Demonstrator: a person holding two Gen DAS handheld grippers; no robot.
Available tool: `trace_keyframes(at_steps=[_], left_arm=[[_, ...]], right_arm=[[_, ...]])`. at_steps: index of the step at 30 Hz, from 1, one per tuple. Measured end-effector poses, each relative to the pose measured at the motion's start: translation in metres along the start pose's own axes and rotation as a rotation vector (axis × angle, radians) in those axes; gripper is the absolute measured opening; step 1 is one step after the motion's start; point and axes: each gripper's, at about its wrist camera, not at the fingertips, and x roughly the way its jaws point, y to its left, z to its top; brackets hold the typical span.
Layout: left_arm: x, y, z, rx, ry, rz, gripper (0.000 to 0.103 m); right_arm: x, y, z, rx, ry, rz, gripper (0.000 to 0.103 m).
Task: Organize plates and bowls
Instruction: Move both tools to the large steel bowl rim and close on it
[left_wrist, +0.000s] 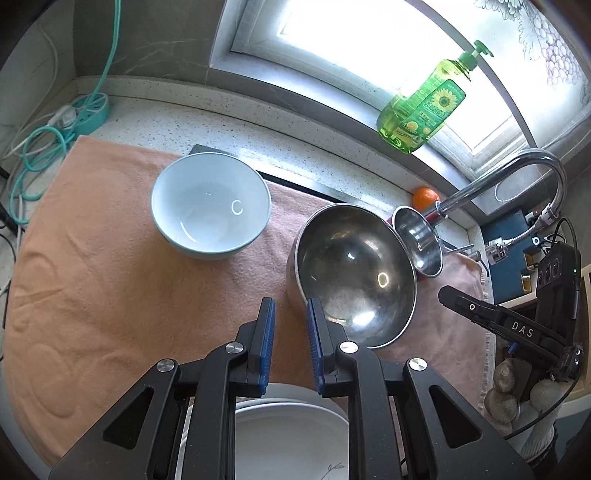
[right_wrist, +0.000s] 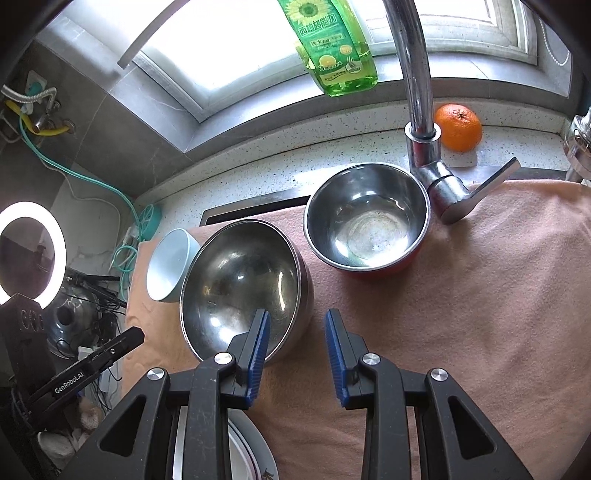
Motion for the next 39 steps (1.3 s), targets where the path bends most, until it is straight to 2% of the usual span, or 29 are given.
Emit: trace_keyframes(at_steps=[9,16,24,26,39], left_arm=[[0.016,0.007,0.022,0.002,0.045,-0.009,0.016],[0.03,0.006,0.029,-0.001,0.087,-0.043,0.016],[0.042,-0.003,0.033,0.016,0.095,-0.036,0.016],[0.045,-0.004,0.033,0.016,0.098,-0.031,0.016],[0.053,-0.006,0.035,0.033,0.098,-0.008,0.016]], right_arm=[[0.02,0.0,0.01,0.059,0.031,-0.004,0.028],[0.031,-0.004,0.011,0.1,0.049,-0.01,0.027],[0.032,-0.006,0.014,0.108,0.056,-0.02,0.026],[0.033,-0.007,0.015,0.113,0.062,-0.015,0.023],[0.044,-0.01,0.017,0.124,0.081,-0.005,0.016]])
